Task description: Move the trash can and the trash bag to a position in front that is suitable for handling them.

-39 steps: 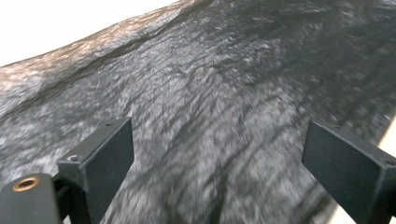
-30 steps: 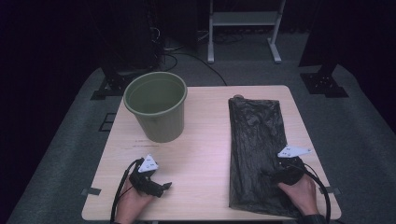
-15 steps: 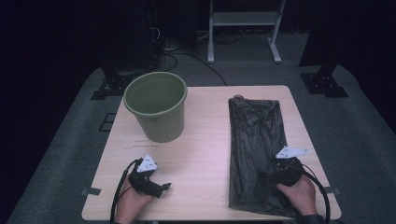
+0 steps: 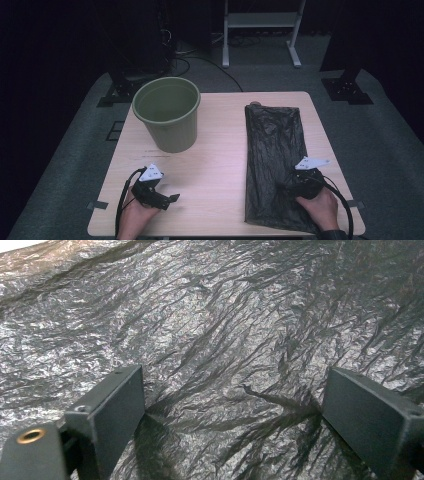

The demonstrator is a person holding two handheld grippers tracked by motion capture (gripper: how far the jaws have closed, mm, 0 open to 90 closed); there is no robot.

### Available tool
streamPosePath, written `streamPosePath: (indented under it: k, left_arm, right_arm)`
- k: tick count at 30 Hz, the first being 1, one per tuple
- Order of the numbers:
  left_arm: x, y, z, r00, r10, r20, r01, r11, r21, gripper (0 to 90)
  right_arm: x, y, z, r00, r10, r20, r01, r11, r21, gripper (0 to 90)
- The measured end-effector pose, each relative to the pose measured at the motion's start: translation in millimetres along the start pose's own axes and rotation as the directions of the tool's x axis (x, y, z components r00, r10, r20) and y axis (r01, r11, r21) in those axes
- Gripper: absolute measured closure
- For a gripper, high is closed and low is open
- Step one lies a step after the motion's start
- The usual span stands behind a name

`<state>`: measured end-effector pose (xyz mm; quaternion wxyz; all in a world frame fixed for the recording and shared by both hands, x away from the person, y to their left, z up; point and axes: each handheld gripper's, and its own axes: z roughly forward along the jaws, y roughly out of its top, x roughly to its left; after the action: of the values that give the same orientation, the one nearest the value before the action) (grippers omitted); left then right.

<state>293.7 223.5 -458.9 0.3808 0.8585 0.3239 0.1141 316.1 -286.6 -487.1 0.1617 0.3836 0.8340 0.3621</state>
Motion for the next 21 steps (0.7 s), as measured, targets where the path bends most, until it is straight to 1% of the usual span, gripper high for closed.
streamPosePath:
  k: [4,9,11,15,18,21]
  left_arm:
    - [1.5,6.7,-11.3,0.9999,-0.014,-0.005,0.014,0.9997,-0.021,0.0]
    - [4.0,15.0,-24.8,0.9999,-0.01,-0.009,0.01,0.9991,-0.041,0.0]
    - [4.6,18.0,-28.7,0.9999,-0.013,-0.005,0.013,0.9989,-0.045,0.0]
    - [5.0,26.0,-38.2,1.0,-0.004,-0.003,0.003,0.9989,-0.047,0.0]
    - [5.7,32.5,-45.6,0.9999,0.0,-0.01,0.0,0.9983,-0.059,0.0]
    - [7.8,39.0,-53.9,0.9998,-0.005,-0.017,0.004,0.9974,-0.071,0.0]
  right_arm:
    - [0.0,0.0,0.0,1.0,0.0,0.0,0.0,1.0,0.0,8.6]
    - [0.0,0.0,0.0,1.0,0.0,0.0,0.0,1.0,0.0,8.7]
    - [0.0,0.0,0.0,1.0,0.0,0.0,0.0,1.0,0.0,8.7]
    - [0.0,0.0,0.0,1.0,0.0,0.0,0.0,1.0,0.0,8.7]
    - [0.0,0.0,0.0,1.0,-0.001,0.0,0.001,1.0,0.001,8.7]
    - [0.0,0.0,0.0,1.0,0.0,0.0,0.0,1.0,0.0,8.7]
